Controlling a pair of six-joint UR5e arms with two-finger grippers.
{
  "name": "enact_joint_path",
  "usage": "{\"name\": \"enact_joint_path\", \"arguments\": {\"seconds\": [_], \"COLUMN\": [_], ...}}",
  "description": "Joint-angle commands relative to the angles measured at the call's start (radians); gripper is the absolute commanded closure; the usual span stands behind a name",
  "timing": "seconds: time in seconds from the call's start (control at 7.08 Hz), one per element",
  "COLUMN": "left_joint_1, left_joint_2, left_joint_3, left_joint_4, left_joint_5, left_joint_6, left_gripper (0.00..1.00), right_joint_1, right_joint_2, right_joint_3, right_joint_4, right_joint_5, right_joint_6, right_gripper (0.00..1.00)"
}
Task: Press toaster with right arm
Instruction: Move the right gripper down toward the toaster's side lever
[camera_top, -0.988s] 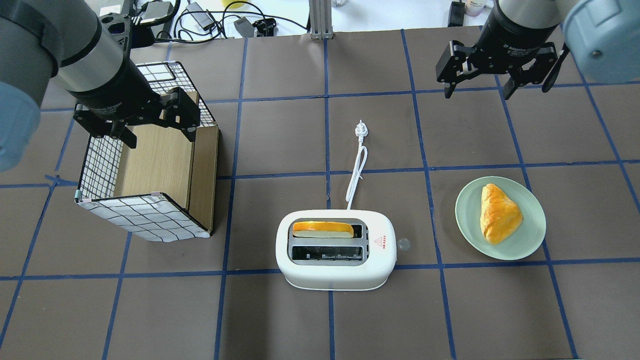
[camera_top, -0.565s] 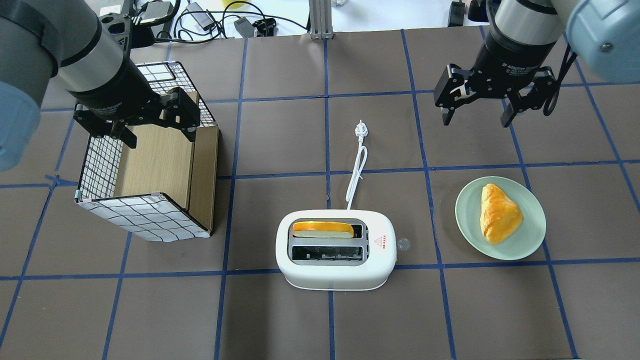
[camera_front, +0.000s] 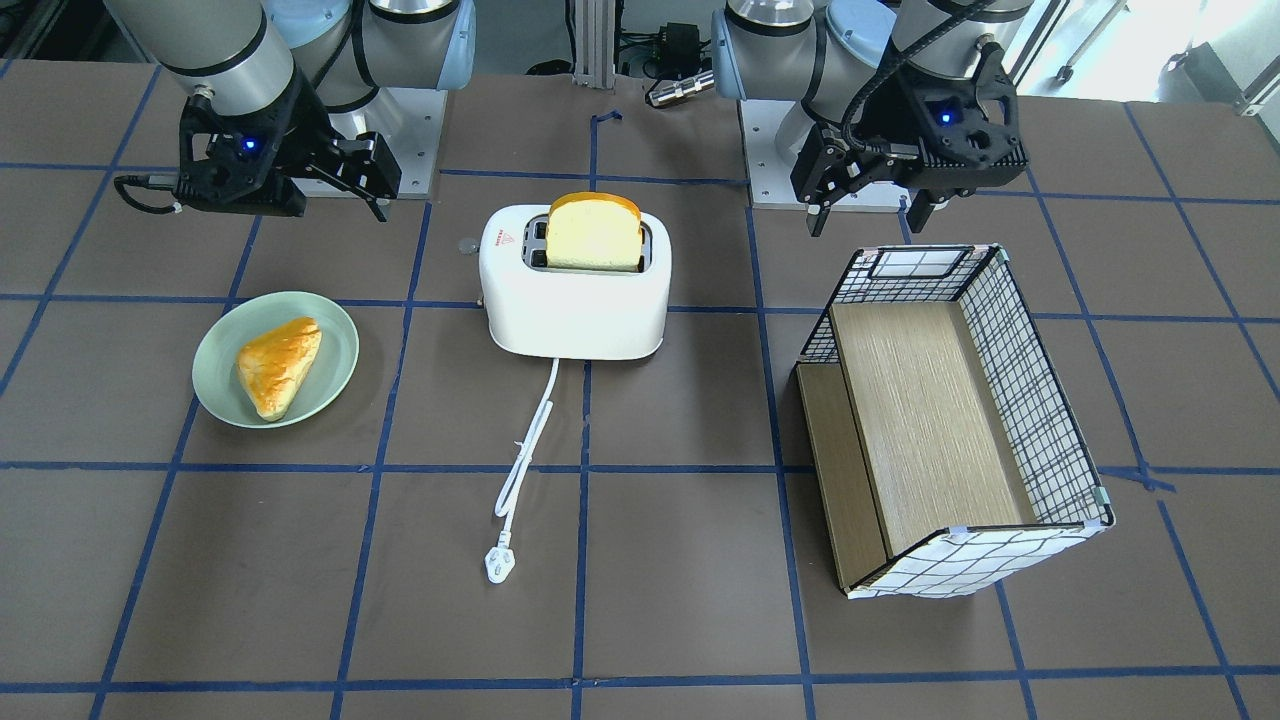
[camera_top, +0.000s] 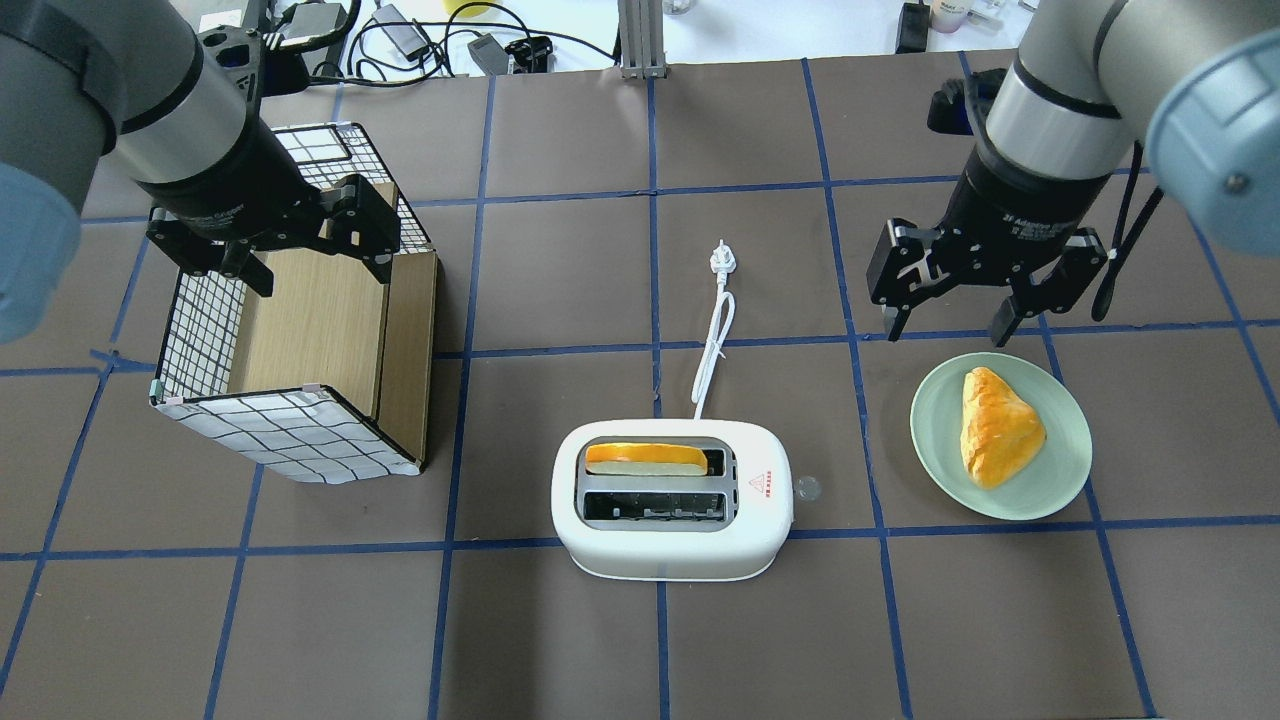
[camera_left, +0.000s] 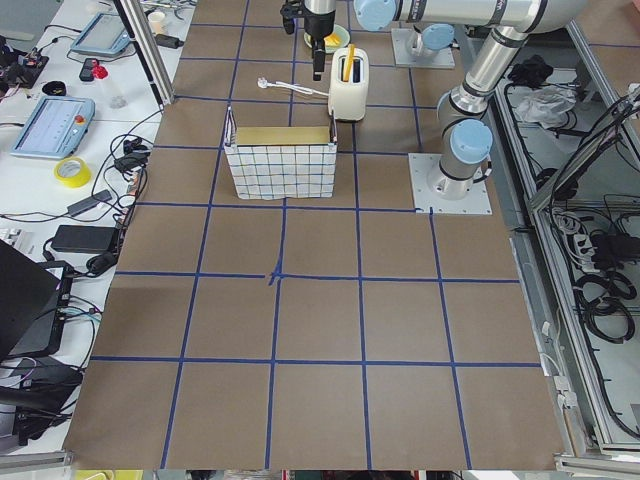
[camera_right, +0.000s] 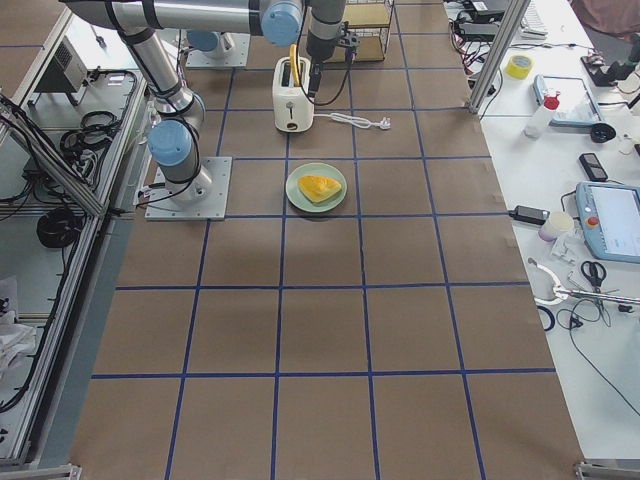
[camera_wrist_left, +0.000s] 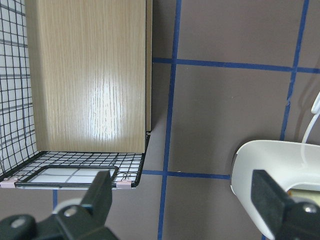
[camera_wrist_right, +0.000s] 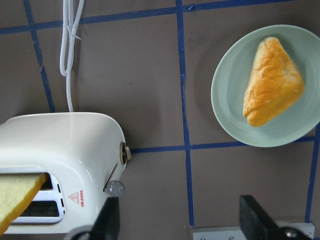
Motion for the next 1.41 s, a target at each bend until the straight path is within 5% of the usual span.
{"name": "enact_joint_path", "arguments": {"seconds": [0.0,0.14,0.42,0.56,1.27], "left_joint_1": [0.0,0.0,0.0,0.0,0.0], "left_joint_2": [0.0,0.0,0.0,0.0,0.0], "left_joint_3": [0.0,0.0,0.0,0.0,0.001], "left_joint_4": [0.0,0.0,0.0,0.0,0.0], "left_joint_5": [0.0,0.0,0.0,0.0,0.0], "left_joint_6": [0.0,0.0,0.0,0.0,0.0], "left_gripper": [0.0,0.0,0.0,0.0,0.0], "right_joint_1": [-0.002,-0.002,-0.003,-0.002,0.0], "right_joint_2": [-0.052,-0.051,-0.051,-0.048,-0.02], "right_joint_3": [0.13,0.161,0.23,0.255,0.334], "right_joint_4": [-0.176,-0.239,-0.258,-0.19,-0.155], "right_joint_5": [0.004,0.06,0.172,0.256,0.305], "right_joint_6": [0.007,0.001,-0.01,-0.012,-0.061], "right_gripper": [0.22,0.31,0.83,1.0,1.0]}}
